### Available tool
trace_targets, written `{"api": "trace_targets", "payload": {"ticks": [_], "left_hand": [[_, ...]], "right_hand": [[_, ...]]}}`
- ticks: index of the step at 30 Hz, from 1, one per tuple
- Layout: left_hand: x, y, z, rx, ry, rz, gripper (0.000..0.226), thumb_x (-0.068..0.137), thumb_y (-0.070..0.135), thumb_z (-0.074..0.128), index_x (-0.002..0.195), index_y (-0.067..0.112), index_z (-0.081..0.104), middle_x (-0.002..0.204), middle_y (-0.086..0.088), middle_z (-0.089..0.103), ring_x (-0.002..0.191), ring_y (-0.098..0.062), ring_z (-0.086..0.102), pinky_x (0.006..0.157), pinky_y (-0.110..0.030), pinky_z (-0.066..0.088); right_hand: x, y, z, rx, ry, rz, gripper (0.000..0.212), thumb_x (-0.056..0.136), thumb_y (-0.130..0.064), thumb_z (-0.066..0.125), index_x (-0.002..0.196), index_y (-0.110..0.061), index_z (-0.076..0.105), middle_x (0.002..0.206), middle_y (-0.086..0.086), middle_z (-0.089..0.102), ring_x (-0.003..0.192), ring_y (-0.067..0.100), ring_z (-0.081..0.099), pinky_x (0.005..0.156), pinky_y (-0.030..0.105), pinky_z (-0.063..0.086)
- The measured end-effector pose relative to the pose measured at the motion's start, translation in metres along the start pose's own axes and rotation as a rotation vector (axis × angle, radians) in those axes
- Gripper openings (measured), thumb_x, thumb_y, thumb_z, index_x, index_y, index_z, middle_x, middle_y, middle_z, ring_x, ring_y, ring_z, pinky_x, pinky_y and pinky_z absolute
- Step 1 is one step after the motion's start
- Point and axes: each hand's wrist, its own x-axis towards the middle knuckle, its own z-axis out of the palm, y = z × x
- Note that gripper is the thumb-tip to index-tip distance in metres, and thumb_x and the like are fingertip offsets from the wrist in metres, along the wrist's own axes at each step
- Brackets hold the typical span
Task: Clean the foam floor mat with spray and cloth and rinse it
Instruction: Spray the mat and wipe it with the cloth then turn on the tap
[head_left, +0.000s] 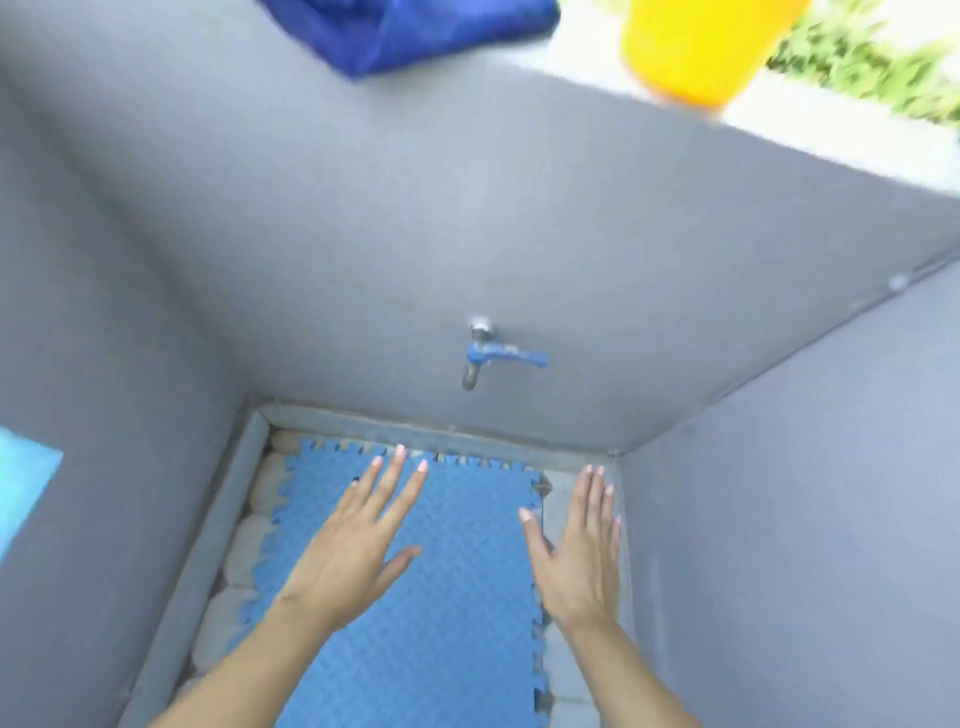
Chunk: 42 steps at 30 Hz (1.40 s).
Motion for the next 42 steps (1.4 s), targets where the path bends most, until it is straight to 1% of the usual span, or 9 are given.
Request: {"api": "trace_targets", "payload": {"ticks": [4, 9, 15, 19, 21, 30, 34, 39, 42], "left_hand": [[0.166, 0.000, -0.156, 0.004, 0.374, 0.207, 0.076, 0.090, 0.041, 0.045, 0.153, 0.020, 0.008, 0.161, -0.005, 0.005, 0.146, -0.024, 0.015, 0.115, -0.035, 0.016], [0.255, 0.037, -0.304, 0.124, 0.662, 0.257, 0.075, 0.092, 0.038, 0.047, 0.152, 0.016, 0.008, 0.158, -0.013, 0.014, 0.146, -0.029, 0.012, 0.117, -0.045, 0.017], [0.282, 0.056, -0.372, 0.296, 0.340, -0.039, 0.107, 0.076, 0.075, 0.046, 0.152, 0.019, -0.005, 0.159, -0.009, -0.013, 0.146, -0.032, -0.006, 0.117, -0.051, 0.001], [0.253, 0.047, -0.379, -0.073, 0.222, -0.294, 0.133, 0.062, 0.078, 0.061, 0.150, 0.011, -0.012, 0.160, -0.010, -0.008, 0.147, -0.026, -0.003, 0.119, -0.043, 0.004], [0.238, 0.051, -0.363, 0.091, 0.224, -0.290, 0.135, 0.058, 0.083, 0.057, 0.151, 0.008, -0.007, 0.159, -0.013, -0.008, 0.147, -0.027, -0.005, 0.118, -0.042, -0.001], [0.204, 0.069, -0.360, 0.296, 0.219, -0.129, 0.059, 0.099, 0.032, 0.039, 0.151, 0.033, 0.010, 0.159, -0.018, 0.004, 0.145, -0.037, 0.004, 0.116, -0.046, 0.006], [0.150, 0.091, -0.359, 0.220, 0.344, -0.131, 0.046, 0.097, 0.019, 0.043, 0.142, 0.013, 0.039, 0.154, -0.016, 0.026, 0.142, -0.035, 0.021, 0.115, -0.048, 0.013], [0.065, 0.108, -0.320, 0.048, 0.458, -0.227, 0.042, 0.090, 0.008, 0.042, 0.131, -0.003, 0.048, 0.142, -0.017, 0.046, 0.137, -0.034, 0.032, 0.116, -0.044, 0.016], [0.005, 0.105, -0.283, -0.171, 0.425, -0.376, 0.031, 0.092, 0.003, 0.037, 0.120, -0.004, 0.051, 0.125, -0.019, 0.056, 0.127, -0.037, 0.041, 0.113, -0.043, 0.020]], "right_hand": [[0.170, -0.135, -0.127, 0.186, 0.363, -0.221, 0.096, 0.087, -0.069, 0.035, 0.156, -0.021, -0.012, 0.164, -0.001, -0.013, 0.151, 0.013, -0.012, 0.122, 0.032, -0.006], [0.235, -0.216, -0.280, 0.296, 0.631, -0.338, 0.106, 0.086, -0.065, 0.047, 0.155, -0.007, -0.007, 0.164, 0.007, -0.012, 0.152, 0.018, -0.009, 0.121, 0.031, -0.009], [0.250, -0.232, -0.377, 0.459, 0.625, -0.282, 0.122, 0.077, -0.071, 0.061, 0.156, -0.008, -0.007, 0.165, 0.008, -0.002, 0.152, 0.021, 0.000, 0.123, 0.045, -0.001], [0.244, -0.262, -0.417, 0.670, 0.561, -0.175, 0.086, 0.086, -0.050, 0.068, 0.151, -0.013, 0.025, 0.140, 0.013, 0.054, 0.125, 0.030, 0.049, 0.107, 0.042, 0.036], [0.238, -0.261, -0.419, 0.653, 0.618, -0.164, 0.060, 0.093, -0.035, 0.063, 0.142, -0.010, 0.040, 0.119, 0.013, 0.066, 0.106, 0.031, 0.060, 0.086, 0.035, 0.044], [0.203, -0.245, -0.428, 0.558, 0.692, -0.182, 0.051, 0.096, -0.031, 0.055, 0.141, -0.011, 0.040, 0.093, -0.002, 0.060, 0.077, 0.018, 0.051, 0.064, 0.029, 0.036], [0.155, -0.241, -0.443, 0.489, 0.671, -0.079, 0.060, 0.084, -0.038, 0.059, 0.135, -0.009, 0.048, 0.087, -0.001, 0.064, 0.077, 0.021, 0.058, 0.065, 0.035, 0.048], [0.062, -0.217, -0.424, 0.632, 0.523, -0.132, 0.046, 0.085, -0.049, 0.055, 0.088, -0.006, 0.070, 0.061, 0.002, 0.070, 0.046, -0.005, 0.058, 0.055, 0.016, 0.047], [-0.004, -0.190, -0.357, 0.817, 0.420, -0.182, 0.014, 0.087, -0.030, 0.066, 0.096, -0.020, 0.070, 0.077, -0.007, 0.069, 0.066, 0.004, 0.070, 0.064, 0.024, 0.056]]}}
